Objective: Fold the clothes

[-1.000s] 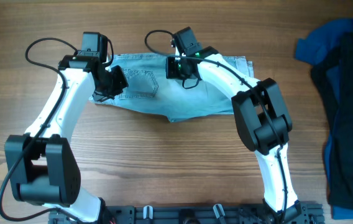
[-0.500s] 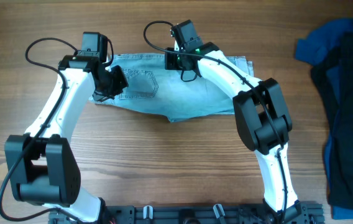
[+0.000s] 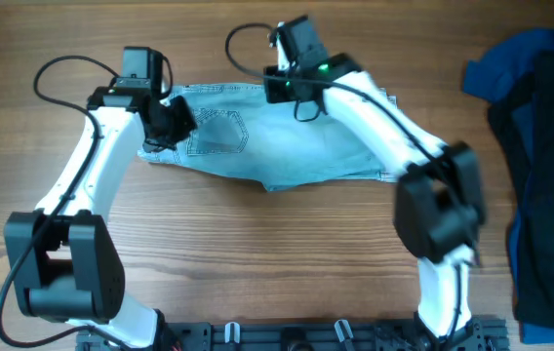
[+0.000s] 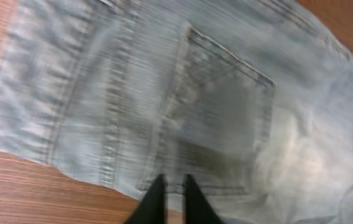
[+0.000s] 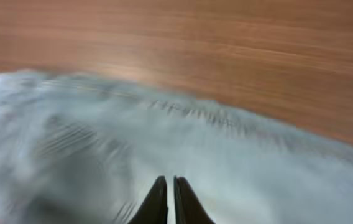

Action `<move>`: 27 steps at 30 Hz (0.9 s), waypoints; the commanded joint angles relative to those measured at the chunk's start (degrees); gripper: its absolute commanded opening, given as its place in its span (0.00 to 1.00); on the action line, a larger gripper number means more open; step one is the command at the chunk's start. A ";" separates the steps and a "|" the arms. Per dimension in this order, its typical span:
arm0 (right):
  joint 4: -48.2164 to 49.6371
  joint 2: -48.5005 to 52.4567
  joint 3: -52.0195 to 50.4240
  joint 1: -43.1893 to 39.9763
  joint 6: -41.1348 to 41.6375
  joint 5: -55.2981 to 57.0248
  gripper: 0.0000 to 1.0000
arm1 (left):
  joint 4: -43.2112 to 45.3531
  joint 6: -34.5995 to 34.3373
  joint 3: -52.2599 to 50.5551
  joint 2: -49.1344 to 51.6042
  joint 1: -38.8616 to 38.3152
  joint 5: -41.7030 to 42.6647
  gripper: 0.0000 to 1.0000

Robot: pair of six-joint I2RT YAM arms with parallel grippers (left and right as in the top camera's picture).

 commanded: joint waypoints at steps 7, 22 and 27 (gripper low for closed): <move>-7.37 -2.45 -8.44 0.94 10.69 -7.91 0.04 | -1.81 6.51 0.26 0.35 13.09 8.41 0.99; 4.85 4.66 -14.62 4.00 8.92 -14.03 0.04 | -0.90 0.33 0.26 11.08 13.55 10.62 0.99; 4.63 4.66 -14.62 4.00 8.92 -14.01 0.04 | -0.85 -1.38 0.15 14.32 13.55 12.00 0.98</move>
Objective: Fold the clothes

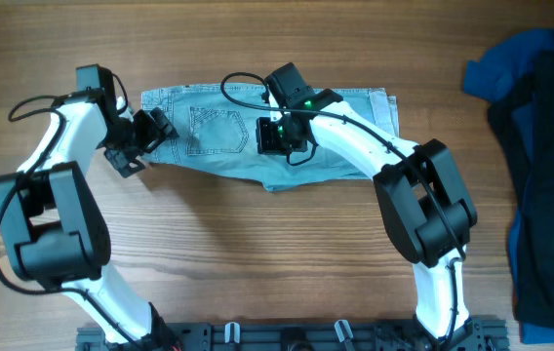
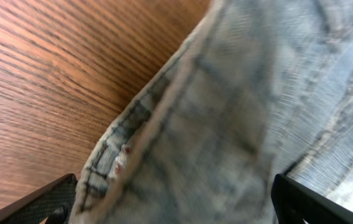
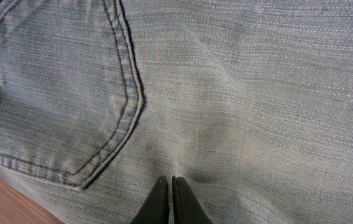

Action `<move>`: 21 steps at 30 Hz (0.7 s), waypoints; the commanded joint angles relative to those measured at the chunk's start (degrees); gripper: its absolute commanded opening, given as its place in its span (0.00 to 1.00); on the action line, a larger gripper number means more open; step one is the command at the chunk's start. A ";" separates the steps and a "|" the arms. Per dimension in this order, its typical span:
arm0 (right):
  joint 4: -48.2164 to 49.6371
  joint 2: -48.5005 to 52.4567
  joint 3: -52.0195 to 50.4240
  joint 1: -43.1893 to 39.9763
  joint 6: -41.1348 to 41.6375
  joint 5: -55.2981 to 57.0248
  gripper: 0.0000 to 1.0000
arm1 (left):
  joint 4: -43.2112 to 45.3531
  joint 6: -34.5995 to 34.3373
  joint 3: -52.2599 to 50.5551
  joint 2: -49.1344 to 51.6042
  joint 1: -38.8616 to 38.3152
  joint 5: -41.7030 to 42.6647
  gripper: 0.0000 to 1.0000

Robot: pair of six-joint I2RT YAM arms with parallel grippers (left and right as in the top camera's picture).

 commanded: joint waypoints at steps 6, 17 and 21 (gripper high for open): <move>0.04 1.16 -0.04 0.24 -0.87 -0.44 0.04 | -0.28 -1.95 0.04 4.79 0.31 2.03 0.28; -1.60 -5.60 2.40 -3.52 -1.31 -2.14 0.04 | -1.38 1.55 1.77 -4.02 0.31 0.94 0.05; -3.17 -5.51 2.21 -2.64 0.11 -2.45 0.05 | -3.43 1.51 1.77 -8.15 0.31 0.96 0.87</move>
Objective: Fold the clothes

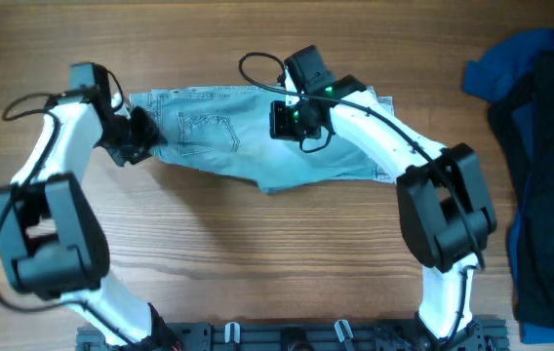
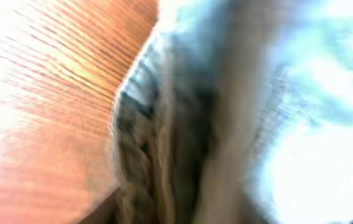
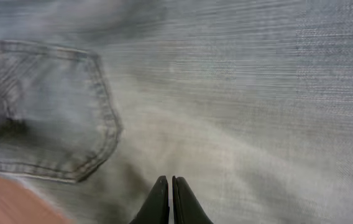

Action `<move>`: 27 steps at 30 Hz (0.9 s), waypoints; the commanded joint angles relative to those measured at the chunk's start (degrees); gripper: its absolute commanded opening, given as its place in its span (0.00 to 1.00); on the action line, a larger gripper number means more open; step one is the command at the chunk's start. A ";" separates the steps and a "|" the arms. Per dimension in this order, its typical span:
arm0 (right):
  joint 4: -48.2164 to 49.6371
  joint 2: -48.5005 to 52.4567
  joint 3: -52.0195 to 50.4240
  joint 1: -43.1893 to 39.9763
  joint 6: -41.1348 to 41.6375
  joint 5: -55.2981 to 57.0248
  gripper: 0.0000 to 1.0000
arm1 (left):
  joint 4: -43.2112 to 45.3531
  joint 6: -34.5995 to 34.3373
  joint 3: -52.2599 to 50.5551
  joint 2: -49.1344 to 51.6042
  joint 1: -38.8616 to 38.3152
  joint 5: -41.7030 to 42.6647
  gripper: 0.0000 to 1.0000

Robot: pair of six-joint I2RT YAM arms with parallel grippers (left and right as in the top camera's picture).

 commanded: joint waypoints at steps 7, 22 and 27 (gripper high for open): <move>1.20 -1.05 1.01 2.69 1.27 -0.31 0.04 | -3.23 0.39 1.36 -4.17 0.00 -7.48 0.97; 3.69 -0.57 -1.05 3.39 1.29 2.67 0.04 | 8.26 13.99 1.20 6.19 -0.07 -7.85 1.00; 3.65 -0.55 -1.07 3.41 1.46 3.72 0.04 | 8.17 13.97 1.20 8.28 -0.13 -7.56 0.93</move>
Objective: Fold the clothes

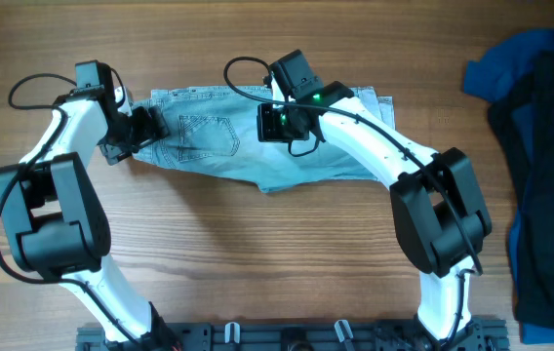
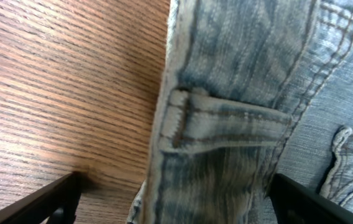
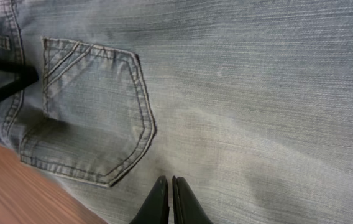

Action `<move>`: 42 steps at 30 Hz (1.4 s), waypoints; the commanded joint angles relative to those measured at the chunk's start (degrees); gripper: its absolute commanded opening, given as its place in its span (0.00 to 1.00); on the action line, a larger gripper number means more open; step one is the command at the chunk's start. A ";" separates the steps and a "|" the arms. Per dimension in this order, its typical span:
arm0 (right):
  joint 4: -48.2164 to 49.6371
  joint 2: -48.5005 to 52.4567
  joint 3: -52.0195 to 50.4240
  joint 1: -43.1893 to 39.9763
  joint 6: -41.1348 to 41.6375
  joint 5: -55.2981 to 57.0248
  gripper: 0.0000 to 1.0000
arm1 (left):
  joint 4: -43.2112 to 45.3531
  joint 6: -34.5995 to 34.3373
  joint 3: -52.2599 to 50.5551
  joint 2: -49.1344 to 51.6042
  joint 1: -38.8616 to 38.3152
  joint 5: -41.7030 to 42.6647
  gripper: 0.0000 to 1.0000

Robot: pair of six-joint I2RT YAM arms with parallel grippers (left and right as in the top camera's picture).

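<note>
Light blue jeans point(image 1: 248, 146) lie folded flat across the far middle of the table. My left gripper point(image 1: 138, 132) is at their left end. In the left wrist view it point(image 2: 176, 214) is open, its fingers point(image 2: 58, 199) wide apart on either side of the waistband and its belt loop point(image 2: 226, 121). My right gripper point(image 1: 272, 125) is over the middle of the jeans. In the right wrist view it point(image 3: 170, 199) is shut, tips on the denim point(image 3: 257, 93) just right of the back pocket point(image 3: 96, 118).
A pile of dark blue and black clothes point(image 1: 535, 156) lies at the right edge of the wooden table point(image 1: 257, 263). Both arms reach in from the near edge and arch over the table's middle.
My right gripper has moved slightly left, toward the back pocket. The jeans' left end lies a little further right. The left wrist view, blurred before, now shows open jaws around the waistband.
At first my left gripper was shut over the back pocket and my right was shut near the jeans' far edge. Then the left stood open at the waistband end and the right shut in the middle. The jeans then lay slightly further left, and now further right again.
</note>
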 commanded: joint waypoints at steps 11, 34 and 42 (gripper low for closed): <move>2.23 -0.09 0.35 0.42 0.42 2.34 0.04 | 0.00 1.31 0.22 6.38 -0.94 0.96 0.19; 5.01 7.10 -0.17 3.63 11.47 1.33 0.04 | -13.73 1.33 19.58 -8.55 -5.46 0.96 0.16; 6.08 4.52 0.61 -0.42 11.13 -1.57 0.04 | -13.62 1.36 20.94 -15.72 -5.68 0.94 0.20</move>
